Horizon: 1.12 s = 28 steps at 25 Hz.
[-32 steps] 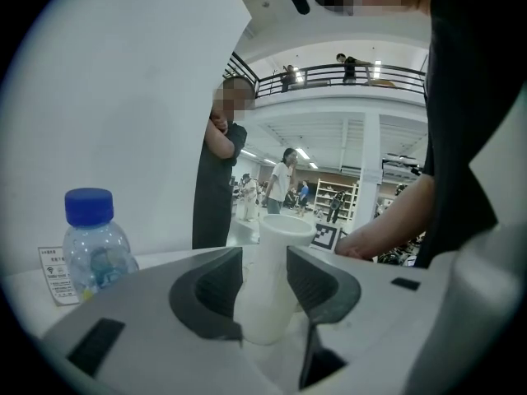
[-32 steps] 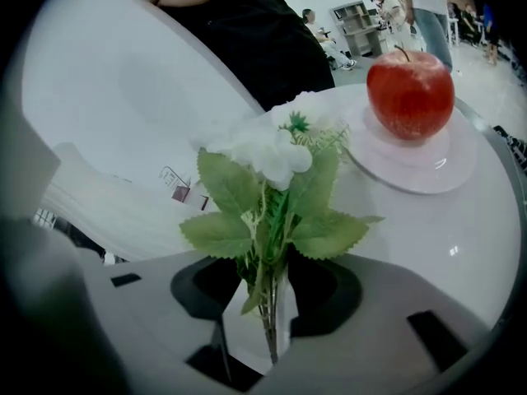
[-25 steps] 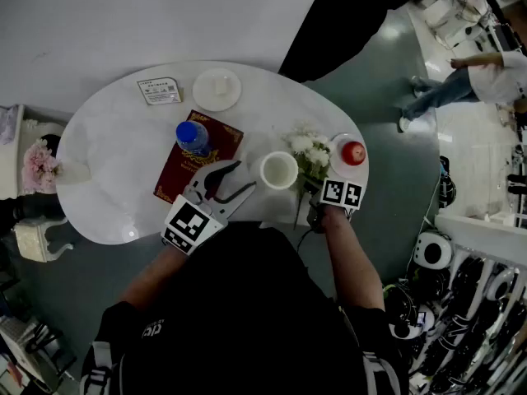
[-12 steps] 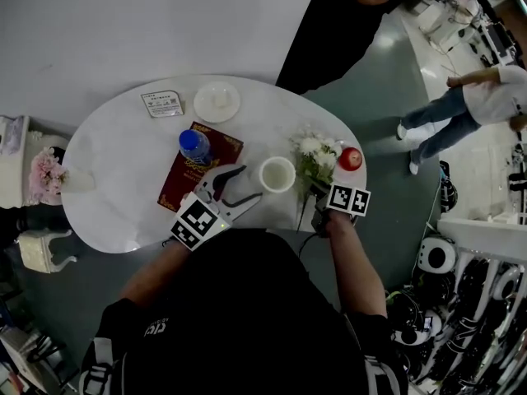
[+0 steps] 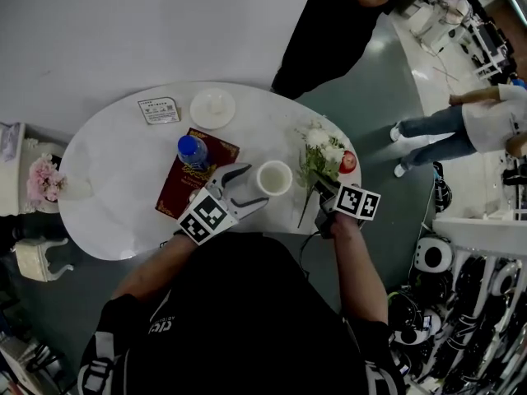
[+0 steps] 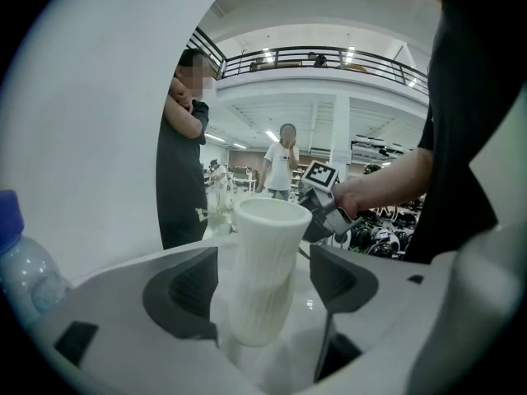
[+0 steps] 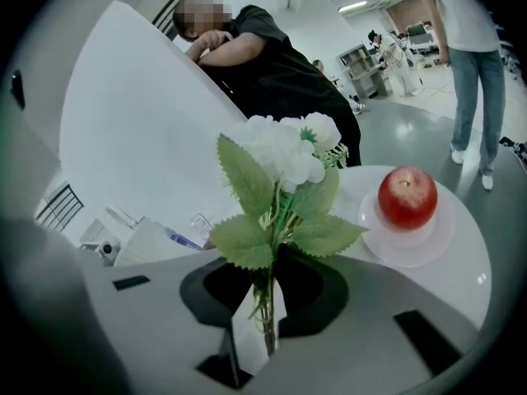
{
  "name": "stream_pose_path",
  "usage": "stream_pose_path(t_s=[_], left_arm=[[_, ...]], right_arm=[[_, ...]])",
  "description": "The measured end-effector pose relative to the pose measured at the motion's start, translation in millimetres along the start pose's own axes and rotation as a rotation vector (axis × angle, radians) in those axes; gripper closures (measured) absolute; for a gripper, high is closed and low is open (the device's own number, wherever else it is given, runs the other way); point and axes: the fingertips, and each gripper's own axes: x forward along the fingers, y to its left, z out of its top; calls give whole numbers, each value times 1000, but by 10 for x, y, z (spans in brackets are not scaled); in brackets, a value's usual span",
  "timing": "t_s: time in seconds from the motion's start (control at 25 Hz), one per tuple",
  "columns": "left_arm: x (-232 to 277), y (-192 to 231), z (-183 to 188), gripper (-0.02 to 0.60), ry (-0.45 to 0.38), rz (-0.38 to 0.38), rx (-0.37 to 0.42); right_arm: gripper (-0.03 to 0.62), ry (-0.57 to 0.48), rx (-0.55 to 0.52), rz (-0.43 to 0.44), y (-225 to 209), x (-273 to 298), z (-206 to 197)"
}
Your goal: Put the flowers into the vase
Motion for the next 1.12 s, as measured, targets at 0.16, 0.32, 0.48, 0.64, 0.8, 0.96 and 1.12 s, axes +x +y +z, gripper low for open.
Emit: stream_pose_path(t_s=[0.16, 0.32, 0.48, 0.64, 0.8, 0.96, 1.12], left_arm=[[91, -14, -22, 222, 18, -37, 18], [188, -39, -53, 207, 44, -71, 47], [242, -27, -21, 202, 40, -80, 68], [293, -36, -19, 198, 46, -88, 77], [353, -44, -11, 198, 48, -99, 83], [416, -40, -23, 198, 50, -108, 81], [466, -43, -49, 198, 40, -117, 69]], right_arm=[[503, -71, -61, 25, 287, -154, 305], [503, -151, -127, 42, 551, -355, 572], [504, -204, -173, 77, 858, -513, 750], [505, -247, -213, 100, 1087, -680, 899], [505, -288, -240, 116, 1283, -830, 1040], [505, -339, -278, 142, 1506, -953, 1151], [505, -388, -333, 176, 1760, -1048, 1208]])
